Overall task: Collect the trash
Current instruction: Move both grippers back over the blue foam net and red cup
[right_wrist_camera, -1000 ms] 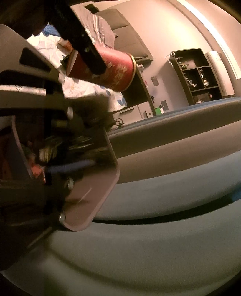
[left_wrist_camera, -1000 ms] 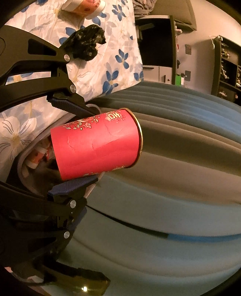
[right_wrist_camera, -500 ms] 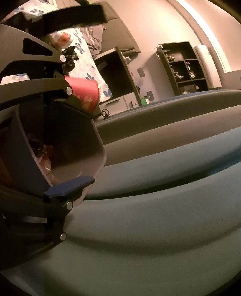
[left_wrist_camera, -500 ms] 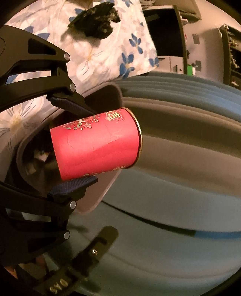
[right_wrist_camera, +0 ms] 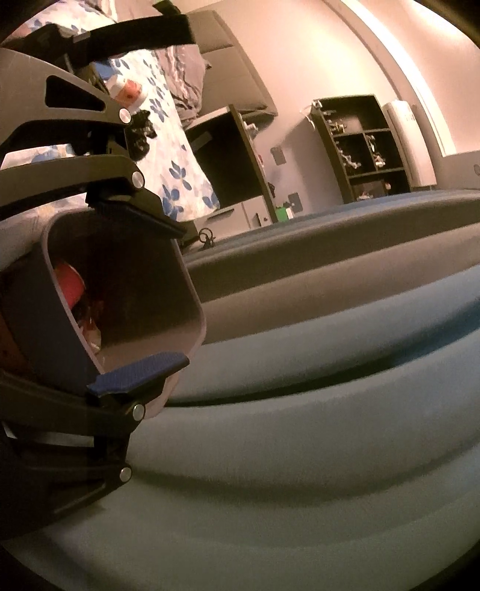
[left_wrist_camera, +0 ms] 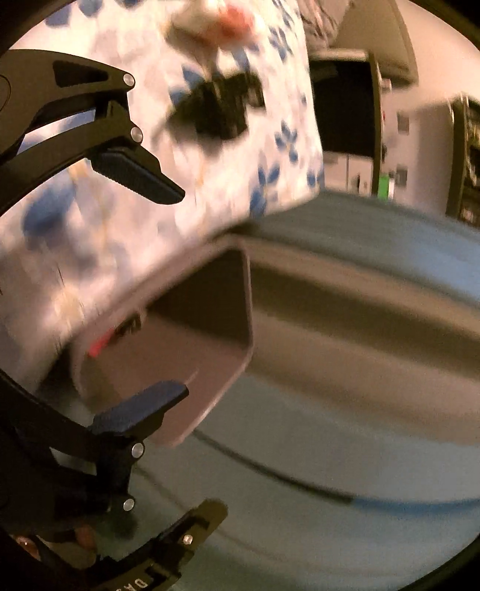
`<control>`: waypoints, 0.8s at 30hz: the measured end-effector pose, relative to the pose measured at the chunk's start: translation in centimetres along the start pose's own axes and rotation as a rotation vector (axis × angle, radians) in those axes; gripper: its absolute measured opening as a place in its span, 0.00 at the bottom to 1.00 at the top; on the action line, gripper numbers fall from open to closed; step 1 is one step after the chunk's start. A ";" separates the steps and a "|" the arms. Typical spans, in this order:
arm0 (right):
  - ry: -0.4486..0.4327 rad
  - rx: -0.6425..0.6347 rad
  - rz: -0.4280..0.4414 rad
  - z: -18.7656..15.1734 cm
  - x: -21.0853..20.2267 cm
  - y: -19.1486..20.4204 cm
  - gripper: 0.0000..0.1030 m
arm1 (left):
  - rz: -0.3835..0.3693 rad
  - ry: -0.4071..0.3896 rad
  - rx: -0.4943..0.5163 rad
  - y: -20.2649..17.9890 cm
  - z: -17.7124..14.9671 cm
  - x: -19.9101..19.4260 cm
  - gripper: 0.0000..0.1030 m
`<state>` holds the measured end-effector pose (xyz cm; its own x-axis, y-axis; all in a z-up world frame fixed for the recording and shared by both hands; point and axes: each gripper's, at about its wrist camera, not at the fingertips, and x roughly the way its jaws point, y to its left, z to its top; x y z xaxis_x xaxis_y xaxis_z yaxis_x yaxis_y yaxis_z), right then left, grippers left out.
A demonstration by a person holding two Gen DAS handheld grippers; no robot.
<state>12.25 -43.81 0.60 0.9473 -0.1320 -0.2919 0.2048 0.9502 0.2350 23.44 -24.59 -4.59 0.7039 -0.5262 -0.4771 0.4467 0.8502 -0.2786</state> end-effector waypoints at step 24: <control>0.194 -0.182 0.352 -5.2 1.4 16.4 0.68 | 0.641 -0.181 -0.258 20.7 -1.4 -19.1 0.94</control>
<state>15.68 -26.93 -0.73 0.8841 0.2473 -0.3964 -0.1851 0.9644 0.1889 18.46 3.10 -2.37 0.8749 0.1027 -0.4733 -0.2147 0.9582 -0.1890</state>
